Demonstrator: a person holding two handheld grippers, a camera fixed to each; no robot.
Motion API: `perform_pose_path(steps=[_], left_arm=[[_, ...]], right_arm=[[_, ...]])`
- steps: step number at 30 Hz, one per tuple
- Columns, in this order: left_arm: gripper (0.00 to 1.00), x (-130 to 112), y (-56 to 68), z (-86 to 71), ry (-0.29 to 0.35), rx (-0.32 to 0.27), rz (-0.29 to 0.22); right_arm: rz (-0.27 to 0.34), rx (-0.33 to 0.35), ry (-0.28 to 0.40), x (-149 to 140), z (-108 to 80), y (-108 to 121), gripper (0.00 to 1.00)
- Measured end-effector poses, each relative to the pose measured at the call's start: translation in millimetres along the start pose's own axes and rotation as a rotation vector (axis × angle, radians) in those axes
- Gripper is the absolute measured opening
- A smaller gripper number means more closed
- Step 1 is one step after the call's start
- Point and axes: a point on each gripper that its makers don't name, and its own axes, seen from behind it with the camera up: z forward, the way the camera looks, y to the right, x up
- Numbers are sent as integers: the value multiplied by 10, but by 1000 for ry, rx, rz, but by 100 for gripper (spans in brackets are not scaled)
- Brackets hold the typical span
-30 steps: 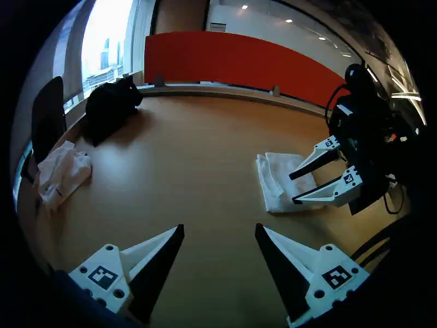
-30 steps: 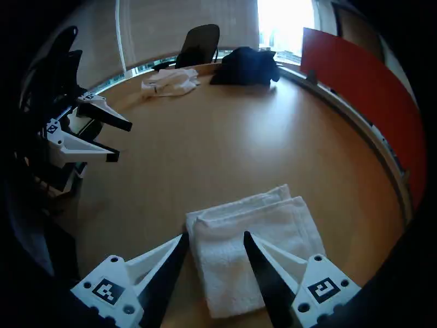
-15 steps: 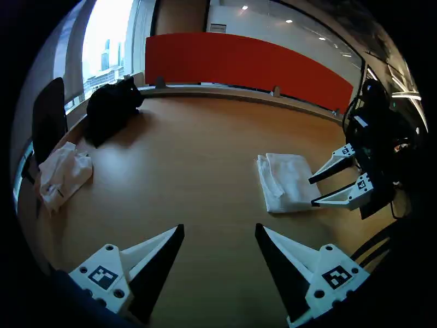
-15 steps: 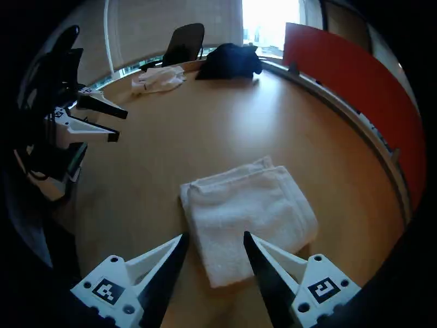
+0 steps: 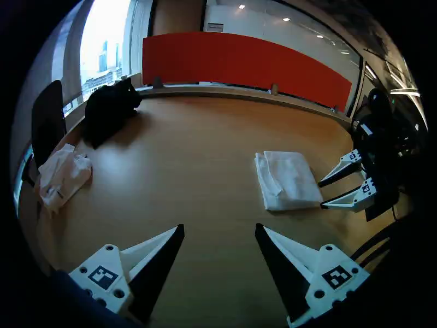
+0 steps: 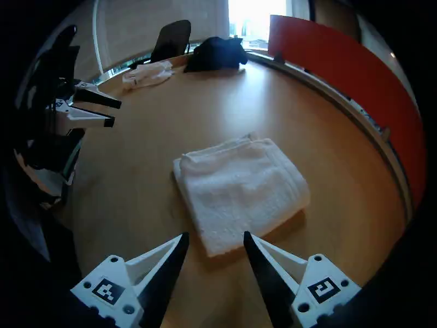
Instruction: Fold towel
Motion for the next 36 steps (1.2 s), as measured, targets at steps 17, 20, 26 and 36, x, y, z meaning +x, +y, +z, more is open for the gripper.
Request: perform_pose_path(steps=[17,20,26,36], left_arm=[[96,-16,4,-12,-4,-4,7],[96,-22,7,-11,-5,-5,8],[96,-5,19,-11,-1,-8,10],[96,-11,7,-11,1,-10,12]], right_arm=[[42,-41,-21,-233,107,5,62],[48,-55,-17,-229,105,9,59],[66,-71,-12,-235,92,16,41],[92,-80,0,-225,100,18,5]])
